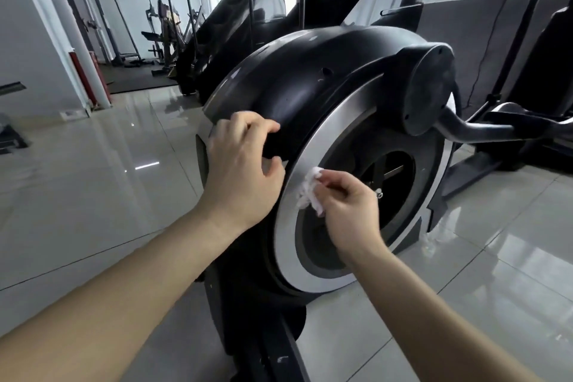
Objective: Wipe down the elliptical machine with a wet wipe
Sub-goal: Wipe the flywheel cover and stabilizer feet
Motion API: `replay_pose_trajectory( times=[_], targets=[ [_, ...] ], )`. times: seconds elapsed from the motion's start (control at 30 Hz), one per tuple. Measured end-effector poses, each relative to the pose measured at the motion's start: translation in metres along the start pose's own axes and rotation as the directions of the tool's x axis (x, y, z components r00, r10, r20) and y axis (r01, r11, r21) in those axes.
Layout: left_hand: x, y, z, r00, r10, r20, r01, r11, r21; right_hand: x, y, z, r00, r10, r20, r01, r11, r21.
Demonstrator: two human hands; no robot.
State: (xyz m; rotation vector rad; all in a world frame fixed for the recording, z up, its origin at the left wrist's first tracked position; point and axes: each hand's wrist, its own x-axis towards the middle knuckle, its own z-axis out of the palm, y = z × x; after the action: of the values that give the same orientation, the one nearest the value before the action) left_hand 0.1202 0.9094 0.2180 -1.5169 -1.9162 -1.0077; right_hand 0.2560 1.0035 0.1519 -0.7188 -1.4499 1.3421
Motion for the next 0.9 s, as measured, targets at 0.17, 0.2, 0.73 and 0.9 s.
replay_pose_trajectory(
  times=[0.17,0.2,0.73,0.9],
  targets=[
    [-0.057,0.003,-0.002,0.995,-0.053,0.084,0.059,0.996,-0.063,-0.012,0.008,-0.019,0.978,0.158,0.133,-0.167,0.984,0.060],
    [-0.064,0.003,-0.002,0.982,-0.113,0.154,0.132,0.984,-0.119,-0.017,0.011,-0.019,0.968,0.176,0.181,-0.188,0.981,0.051],
    [-0.099,-0.019,0.013,0.716,-0.479,0.508,0.637,0.747,-0.193,-0.046,0.031,-0.012,0.937,0.228,0.265,-0.129,0.930,-0.344],
    [-0.099,-0.021,0.011,0.738,-0.450,0.503,0.625,0.738,-0.256,-0.058,0.012,-0.003,0.902,0.225,0.369,-0.195,0.974,-0.118]
  ],
)
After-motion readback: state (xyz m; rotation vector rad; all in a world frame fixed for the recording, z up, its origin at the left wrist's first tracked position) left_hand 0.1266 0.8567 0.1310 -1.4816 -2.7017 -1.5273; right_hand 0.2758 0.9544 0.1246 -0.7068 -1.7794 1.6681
